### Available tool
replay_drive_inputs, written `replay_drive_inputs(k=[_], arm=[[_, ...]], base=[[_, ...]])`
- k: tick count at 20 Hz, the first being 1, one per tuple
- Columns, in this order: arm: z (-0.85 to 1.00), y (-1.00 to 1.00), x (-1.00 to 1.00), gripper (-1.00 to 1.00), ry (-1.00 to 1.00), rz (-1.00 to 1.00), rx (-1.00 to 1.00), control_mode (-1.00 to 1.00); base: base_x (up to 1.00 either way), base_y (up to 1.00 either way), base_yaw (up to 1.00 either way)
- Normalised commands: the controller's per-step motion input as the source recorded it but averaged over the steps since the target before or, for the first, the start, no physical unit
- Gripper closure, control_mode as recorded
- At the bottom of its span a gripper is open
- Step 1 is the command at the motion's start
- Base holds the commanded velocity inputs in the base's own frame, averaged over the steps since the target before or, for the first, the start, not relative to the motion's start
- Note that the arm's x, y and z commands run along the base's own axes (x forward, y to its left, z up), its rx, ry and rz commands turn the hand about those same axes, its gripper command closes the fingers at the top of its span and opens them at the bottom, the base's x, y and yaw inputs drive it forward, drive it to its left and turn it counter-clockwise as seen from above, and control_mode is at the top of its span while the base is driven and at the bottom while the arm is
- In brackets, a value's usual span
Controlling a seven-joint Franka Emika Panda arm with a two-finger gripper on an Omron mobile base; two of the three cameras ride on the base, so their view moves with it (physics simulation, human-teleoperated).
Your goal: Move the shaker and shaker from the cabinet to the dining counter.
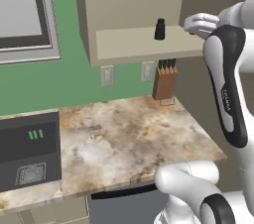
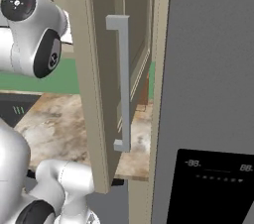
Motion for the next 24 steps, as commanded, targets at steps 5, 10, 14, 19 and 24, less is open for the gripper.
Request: replay_drive_inputs(k=[5,10,14,19,24], arm=[[-0.02,-0.03,0.49,-1.00,0.04,0.00,-0.05,-1.00],[-0.08,0.00,0.49,-1.00,0.00,0.00,-0.08,-1.00],[-0.08,-0.01,0.38,-1.00,0.00,0.02,-0.03,-1.00],[-0.02,-0.01,0.39,-1.00,0.00,0.02,0.00,-1.00],[0.00,0.00,0.48,-1.00,0.00,0.02,0.00,-1.00]], base=[[0.00,0.00,0.00],[0.00,0.00,0.00],[0.00,0.00,0.00],[0.00,0.00,0.00],[0.00,0.00,0.00]])
